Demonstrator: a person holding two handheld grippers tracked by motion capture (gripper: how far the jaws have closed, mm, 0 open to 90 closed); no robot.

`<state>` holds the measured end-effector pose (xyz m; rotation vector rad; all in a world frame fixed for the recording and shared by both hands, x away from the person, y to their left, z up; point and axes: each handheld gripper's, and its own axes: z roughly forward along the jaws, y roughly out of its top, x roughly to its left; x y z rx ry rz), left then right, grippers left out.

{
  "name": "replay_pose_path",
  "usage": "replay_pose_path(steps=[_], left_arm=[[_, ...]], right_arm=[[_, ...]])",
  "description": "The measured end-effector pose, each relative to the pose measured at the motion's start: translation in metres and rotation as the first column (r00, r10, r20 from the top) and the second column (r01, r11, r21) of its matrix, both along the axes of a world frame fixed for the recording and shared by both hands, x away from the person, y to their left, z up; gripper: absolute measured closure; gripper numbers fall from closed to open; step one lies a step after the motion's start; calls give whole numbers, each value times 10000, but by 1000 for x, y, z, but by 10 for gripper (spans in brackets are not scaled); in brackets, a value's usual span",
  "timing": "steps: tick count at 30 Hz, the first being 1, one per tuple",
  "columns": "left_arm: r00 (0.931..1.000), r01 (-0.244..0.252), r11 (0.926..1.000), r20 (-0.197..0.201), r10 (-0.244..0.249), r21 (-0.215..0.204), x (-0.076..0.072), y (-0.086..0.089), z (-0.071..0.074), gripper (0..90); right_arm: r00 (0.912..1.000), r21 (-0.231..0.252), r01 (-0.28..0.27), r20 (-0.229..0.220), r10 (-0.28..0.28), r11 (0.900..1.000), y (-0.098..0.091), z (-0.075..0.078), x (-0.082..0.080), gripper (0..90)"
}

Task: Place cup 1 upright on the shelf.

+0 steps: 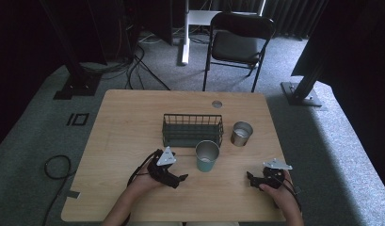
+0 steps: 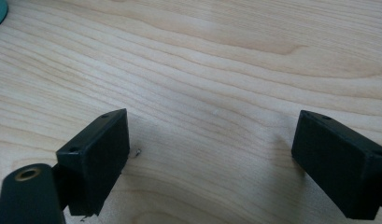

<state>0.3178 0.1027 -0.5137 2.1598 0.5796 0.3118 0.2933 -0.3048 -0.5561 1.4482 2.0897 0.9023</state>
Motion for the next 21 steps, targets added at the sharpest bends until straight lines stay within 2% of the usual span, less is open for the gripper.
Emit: replay_pose_path(steps=[13, 21], left_arm=[[9993, 373, 9989, 74, -371, -278, 11, -22, 6, 31], [9983, 575, 9975, -31, -577, -409, 18, -32, 7, 31]], right_arm=[[10000, -3, 0, 3, 0, 10000, 0, 0, 0, 110], [10000, -6, -4, 5, 4, 10000, 0, 0, 0, 110]])
